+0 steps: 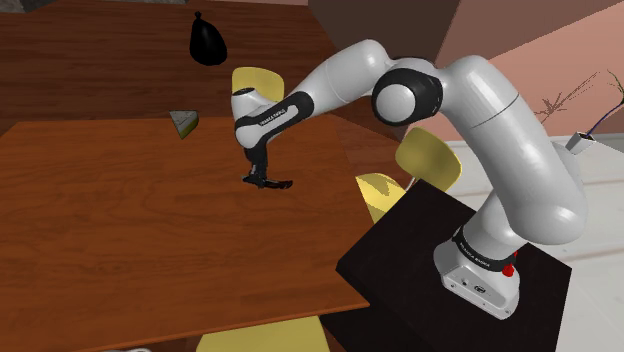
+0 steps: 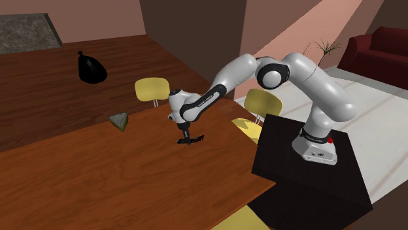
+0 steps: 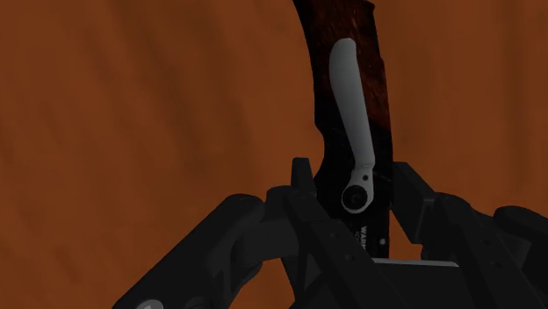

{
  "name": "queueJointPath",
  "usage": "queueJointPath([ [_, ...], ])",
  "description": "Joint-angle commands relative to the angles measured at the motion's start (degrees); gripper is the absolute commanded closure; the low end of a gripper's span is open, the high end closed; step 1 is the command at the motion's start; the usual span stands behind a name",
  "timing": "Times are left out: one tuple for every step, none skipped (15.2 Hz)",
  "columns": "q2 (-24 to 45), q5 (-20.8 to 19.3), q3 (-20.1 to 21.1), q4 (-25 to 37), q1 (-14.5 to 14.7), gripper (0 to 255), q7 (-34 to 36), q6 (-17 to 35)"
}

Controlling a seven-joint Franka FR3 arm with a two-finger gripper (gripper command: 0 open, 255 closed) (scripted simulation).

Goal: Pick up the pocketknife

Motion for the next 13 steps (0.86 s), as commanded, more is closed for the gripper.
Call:
queueJointPath([
  [-1.09, 0.06, 0.09, -0.52, 0.01, 255, 0.11, -0.60],
  [-1.68, 0.09, 0.13, -0.76, -0.02, 255, 0.12, -0.95],
  [-2.26, 0.13, 0.17, -0.98, -0.06, 255, 0.13, -1.31],
  [-2.83, 0.16, 0.20, -1.18, -0.09, 255, 0.14, -1.68],
  [-3.39, 0.19, 0.24, -1.37, -0.12, 255, 0.15, -2.05],
  [-3.95, 0.23, 0.28, -1.54, -0.16, 255, 0.16, -2.44],
  [-4.49, 0.26, 0.32, -1.70, -0.19, 255, 0.17, -2.83],
  [-5.01, 0.30, 0.35, -1.80, -0.22, 255, 0.17, -3.24],
  [-5.54, 0.33, 0.39, -1.92, -0.25, 255, 0.18, -3.65],
  [-6.08, 0.37, 0.43, -2.06, -0.28, 255, 0.19, -4.05],
  [-6.59, 0.41, 0.46, -2.15, -0.31, 255, 0.20, -4.47],
  [-6.66, 0.41, 0.47, -2.14, -0.31, 255, 0.20, -4.55],
  [-6.65, 0.41, 0.47, -2.13, -0.31, 255, 0.20, -4.55],
])
